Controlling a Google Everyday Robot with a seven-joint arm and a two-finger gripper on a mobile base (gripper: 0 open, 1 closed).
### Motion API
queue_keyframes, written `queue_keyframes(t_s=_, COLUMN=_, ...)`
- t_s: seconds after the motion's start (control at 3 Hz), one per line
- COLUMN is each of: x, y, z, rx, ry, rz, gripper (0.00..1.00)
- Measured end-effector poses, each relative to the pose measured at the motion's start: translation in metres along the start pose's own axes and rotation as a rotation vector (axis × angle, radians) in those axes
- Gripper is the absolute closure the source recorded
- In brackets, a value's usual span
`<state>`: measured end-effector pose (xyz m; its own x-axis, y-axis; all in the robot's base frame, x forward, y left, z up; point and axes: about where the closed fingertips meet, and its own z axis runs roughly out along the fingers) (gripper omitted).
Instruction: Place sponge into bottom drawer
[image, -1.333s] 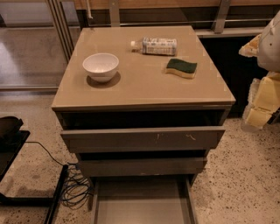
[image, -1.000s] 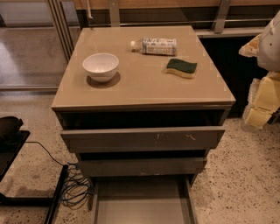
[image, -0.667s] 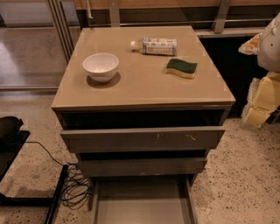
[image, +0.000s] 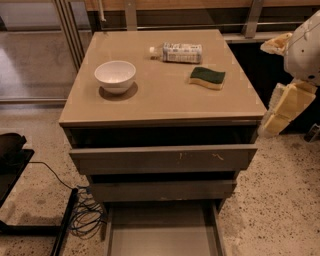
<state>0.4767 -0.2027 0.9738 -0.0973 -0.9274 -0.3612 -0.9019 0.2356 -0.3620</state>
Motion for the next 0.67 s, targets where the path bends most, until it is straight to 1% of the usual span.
queue_keyframes(t_s=0.33, x=0.0, y=0.0, z=0.0, rx=0.0, ry=0.0, rz=0.0, gripper=0.0)
queue_keyframes(t_s=0.67, x=-0.0031, y=-0.0072, z=0.0058, rx=0.001, ry=0.015, rz=0.01, gripper=0.0)
